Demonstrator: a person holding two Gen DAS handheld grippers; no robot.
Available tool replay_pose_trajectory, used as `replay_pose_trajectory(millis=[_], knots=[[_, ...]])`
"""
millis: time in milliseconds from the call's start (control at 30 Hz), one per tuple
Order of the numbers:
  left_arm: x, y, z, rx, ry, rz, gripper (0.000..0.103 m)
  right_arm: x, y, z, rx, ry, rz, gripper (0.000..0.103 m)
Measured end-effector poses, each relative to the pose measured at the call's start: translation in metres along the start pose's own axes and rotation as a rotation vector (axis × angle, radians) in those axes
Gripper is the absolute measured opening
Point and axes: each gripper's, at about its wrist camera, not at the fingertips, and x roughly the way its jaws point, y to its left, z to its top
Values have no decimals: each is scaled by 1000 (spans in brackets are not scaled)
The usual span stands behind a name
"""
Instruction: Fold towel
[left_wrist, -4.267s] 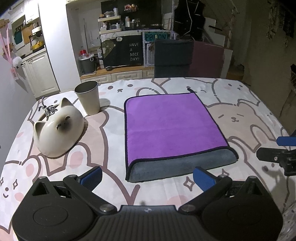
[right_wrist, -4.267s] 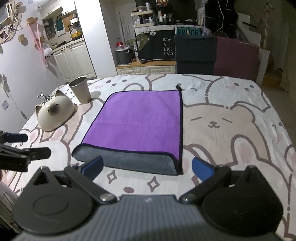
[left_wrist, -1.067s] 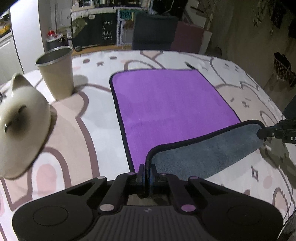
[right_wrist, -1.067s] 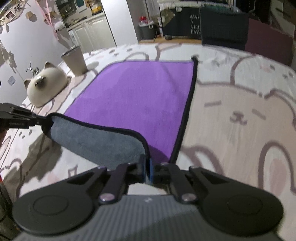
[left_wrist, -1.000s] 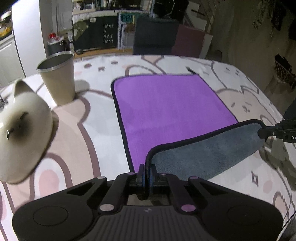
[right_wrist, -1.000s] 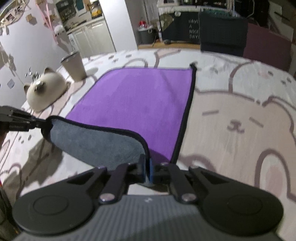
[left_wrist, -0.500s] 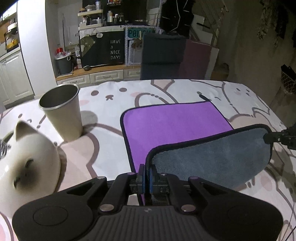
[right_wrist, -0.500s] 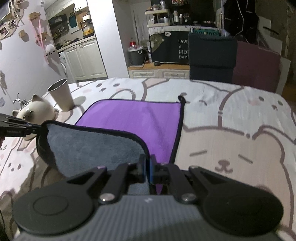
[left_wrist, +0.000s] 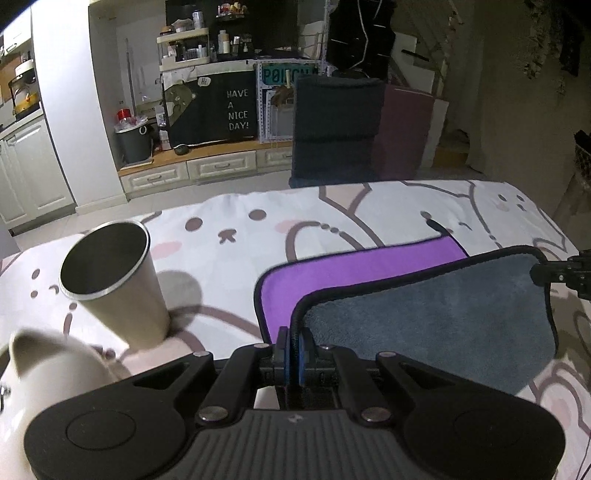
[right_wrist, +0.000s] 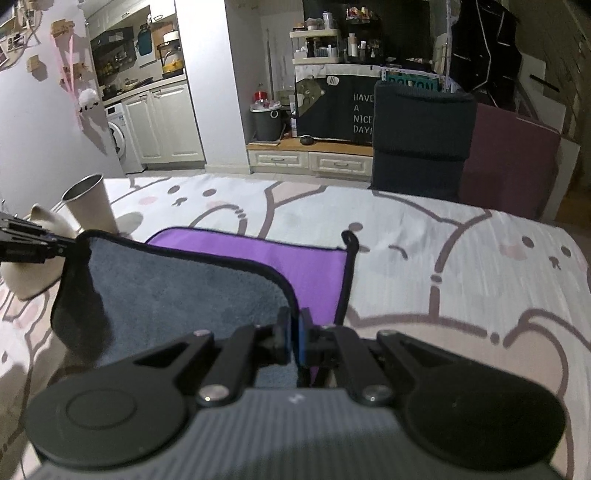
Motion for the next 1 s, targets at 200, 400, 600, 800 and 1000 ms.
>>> replay_pose_trajectory(millis=[200,400,600,800,1000], knots=[[23,7,19,-20,9,25,5,22,-6,21,4,-8,-10,5],[41,8,36,9,11,46,5,41,-8,36,-14,-4,-29,5],[54,10,48,20,8,57,5,56,-13,48,-5,1,-49,5],[65,9,59,35,12,66,5,65,-17,54,7,2,-70,5],[76,10,65,15,31,69,5,79,-21,57,32,24,-88,5]])
